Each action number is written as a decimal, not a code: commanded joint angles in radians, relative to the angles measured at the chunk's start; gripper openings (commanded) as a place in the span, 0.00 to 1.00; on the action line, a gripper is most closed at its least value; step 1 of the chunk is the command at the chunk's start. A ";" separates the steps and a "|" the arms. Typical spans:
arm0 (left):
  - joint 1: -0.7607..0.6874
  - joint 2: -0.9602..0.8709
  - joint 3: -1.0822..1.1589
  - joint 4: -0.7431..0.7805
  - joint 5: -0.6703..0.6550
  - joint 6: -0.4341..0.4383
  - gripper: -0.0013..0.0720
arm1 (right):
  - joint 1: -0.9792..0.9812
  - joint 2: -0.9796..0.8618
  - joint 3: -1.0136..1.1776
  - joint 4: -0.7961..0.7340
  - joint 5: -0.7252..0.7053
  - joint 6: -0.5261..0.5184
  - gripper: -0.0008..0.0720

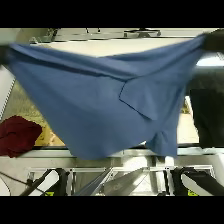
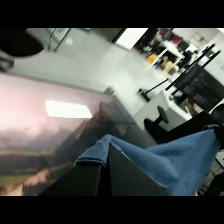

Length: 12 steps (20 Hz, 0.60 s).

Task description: Fold the shirts.

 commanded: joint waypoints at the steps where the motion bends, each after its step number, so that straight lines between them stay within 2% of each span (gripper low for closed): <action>1: -0.168 -0.197 -0.108 0.228 0.192 0.073 0.05 | -0.001 -0.345 0.001 0.015 -0.041 -0.006 0.03; 3: -0.225 -0.321 -0.124 0.230 0.281 0.127 0.05 | -0.001 -0.490 0.002 0.014 -0.116 -0.006 0.03; 5: -0.255 -0.440 -0.098 0.229 0.320 0.127 0.05 | -0.008 -0.574 0.002 0.015 -0.190 -0.006 0.03; 9: -0.281 -0.617 0.036 0.224 0.256 0.121 0.05 | -0.028 -0.620 0.005 0.006 -0.293 -0.007 0.04; 10: -0.280 -0.641 0.080 0.226 0.233 0.121 0.05 | -0.038 -0.612 0.011 -0.001 -0.290 -0.010 0.25; 11: -0.280 -0.658 0.128 0.224 0.204 0.110 0.29 | -0.050 -0.600 0.020 0.000 -0.265 -0.035 0.69; 12: -0.273 -0.668 0.181 0.228 0.168 0.063 0.61 | -0.069 -0.581 0.032 -0.002 -0.205 -0.067 0.93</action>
